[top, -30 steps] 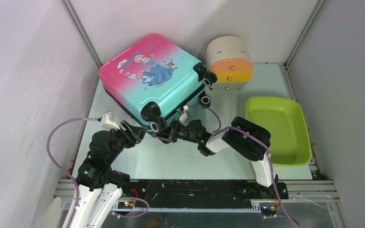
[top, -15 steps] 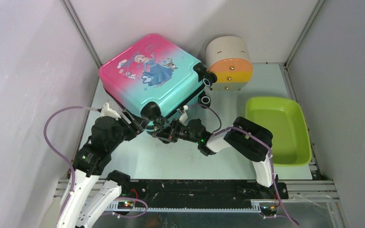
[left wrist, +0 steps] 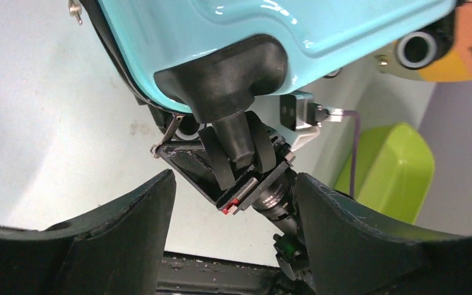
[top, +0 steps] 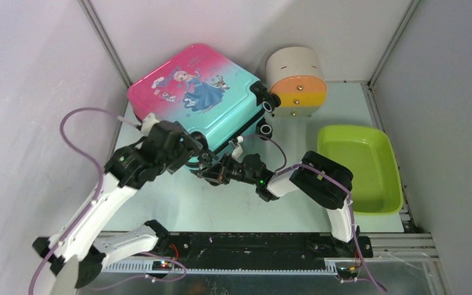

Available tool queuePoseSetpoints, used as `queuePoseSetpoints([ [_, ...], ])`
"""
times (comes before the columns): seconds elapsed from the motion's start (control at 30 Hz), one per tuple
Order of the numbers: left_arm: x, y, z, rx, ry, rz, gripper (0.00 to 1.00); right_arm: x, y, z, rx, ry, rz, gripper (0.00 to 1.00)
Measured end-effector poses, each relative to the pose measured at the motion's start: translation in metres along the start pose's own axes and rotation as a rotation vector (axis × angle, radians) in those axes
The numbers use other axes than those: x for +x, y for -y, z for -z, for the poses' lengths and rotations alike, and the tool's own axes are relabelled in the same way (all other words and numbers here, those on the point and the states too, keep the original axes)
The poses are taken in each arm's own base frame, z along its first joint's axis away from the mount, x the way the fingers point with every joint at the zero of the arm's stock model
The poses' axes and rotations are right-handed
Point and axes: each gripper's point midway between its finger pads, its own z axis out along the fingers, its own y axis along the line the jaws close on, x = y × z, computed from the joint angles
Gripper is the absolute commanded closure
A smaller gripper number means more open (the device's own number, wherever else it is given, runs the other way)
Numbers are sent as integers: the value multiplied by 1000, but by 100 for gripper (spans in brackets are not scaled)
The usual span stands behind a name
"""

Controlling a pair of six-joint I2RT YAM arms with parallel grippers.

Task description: Open, take out, and arrange the luggage

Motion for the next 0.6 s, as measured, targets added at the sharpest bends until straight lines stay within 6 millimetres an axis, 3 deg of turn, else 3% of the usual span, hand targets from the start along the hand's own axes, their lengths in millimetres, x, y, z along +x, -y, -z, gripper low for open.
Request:
queuePoseSetpoints([
  [0.27,27,-6,-36,-214,-82,4,19,1,0,0,-1,-5,-1,100],
  [0.6,39,-6,-62,-288,-100,17,16,1,0,0,-2,-8,-1,100],
])
